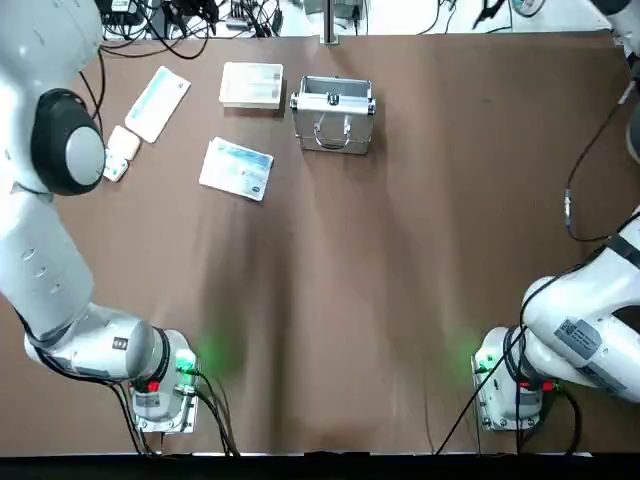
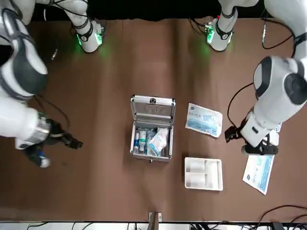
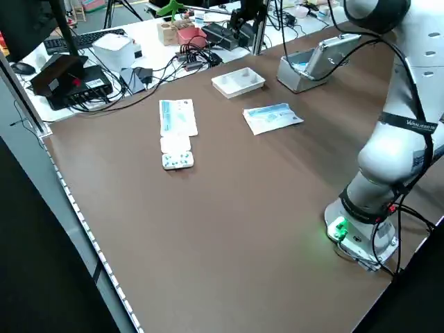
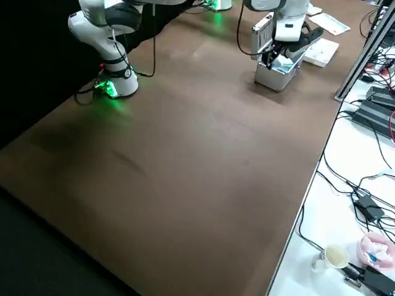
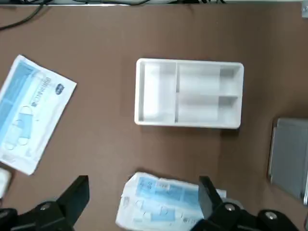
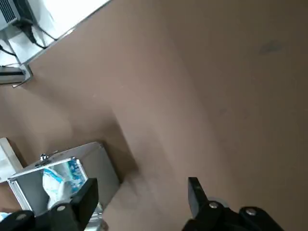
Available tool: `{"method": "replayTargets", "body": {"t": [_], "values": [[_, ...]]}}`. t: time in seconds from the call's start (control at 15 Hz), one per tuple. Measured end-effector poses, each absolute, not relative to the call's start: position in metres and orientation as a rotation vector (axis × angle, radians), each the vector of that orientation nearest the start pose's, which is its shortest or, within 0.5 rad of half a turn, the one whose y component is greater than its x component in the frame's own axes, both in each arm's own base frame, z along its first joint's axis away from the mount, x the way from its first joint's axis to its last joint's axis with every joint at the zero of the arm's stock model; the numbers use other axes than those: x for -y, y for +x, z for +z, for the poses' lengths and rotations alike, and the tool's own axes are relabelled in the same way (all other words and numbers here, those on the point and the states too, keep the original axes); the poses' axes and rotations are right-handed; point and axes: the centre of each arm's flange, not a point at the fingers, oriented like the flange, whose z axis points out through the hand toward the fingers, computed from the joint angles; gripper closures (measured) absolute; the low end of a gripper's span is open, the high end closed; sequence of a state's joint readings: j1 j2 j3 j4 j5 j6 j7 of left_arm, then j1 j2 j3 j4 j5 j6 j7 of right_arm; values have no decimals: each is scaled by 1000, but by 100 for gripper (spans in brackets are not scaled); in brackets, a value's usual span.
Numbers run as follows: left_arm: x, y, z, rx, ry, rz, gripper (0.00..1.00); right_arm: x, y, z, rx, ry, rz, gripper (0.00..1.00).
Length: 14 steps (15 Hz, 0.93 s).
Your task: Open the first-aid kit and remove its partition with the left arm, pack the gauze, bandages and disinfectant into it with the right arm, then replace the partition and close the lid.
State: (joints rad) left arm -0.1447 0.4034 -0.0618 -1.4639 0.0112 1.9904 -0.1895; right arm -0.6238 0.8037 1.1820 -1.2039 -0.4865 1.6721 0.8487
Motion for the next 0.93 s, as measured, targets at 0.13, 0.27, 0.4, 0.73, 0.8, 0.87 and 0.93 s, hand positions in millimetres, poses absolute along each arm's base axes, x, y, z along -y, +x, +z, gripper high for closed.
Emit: {"method": "replayTargets", "body": {"t": [0.13, 0.27, 0.4, 0.73, 0.8, 0.87, 0.93], "values": [[146, 688, 440, 31, -3181, -198, 0, -43, 696, 508, -598, -2811, 100, 16], [152, 697, 415, 63, -3187, -217, 0, -11, 689, 519, -574, -2806, 105, 16], [154, 705, 393, 75, -3191, -240, 0, 8, 687, 522, -573, -2804, 103, 16], [155, 716, 325, 84, -3195, -209, 0, 2, 684, 516, -523, -2838, 126, 15], [155, 717, 311, 85, -3194, -193, 0, 1, 683, 516, -499, -2853, 121, 15], [156, 718, 297, 86, -3194, -184, 0, 1, 684, 516, -474, -2881, 113, 15], [156, 719, 284, 85, -3194, -183, 0, 1, 684, 514, -444, -2923, 101, 14]]}}
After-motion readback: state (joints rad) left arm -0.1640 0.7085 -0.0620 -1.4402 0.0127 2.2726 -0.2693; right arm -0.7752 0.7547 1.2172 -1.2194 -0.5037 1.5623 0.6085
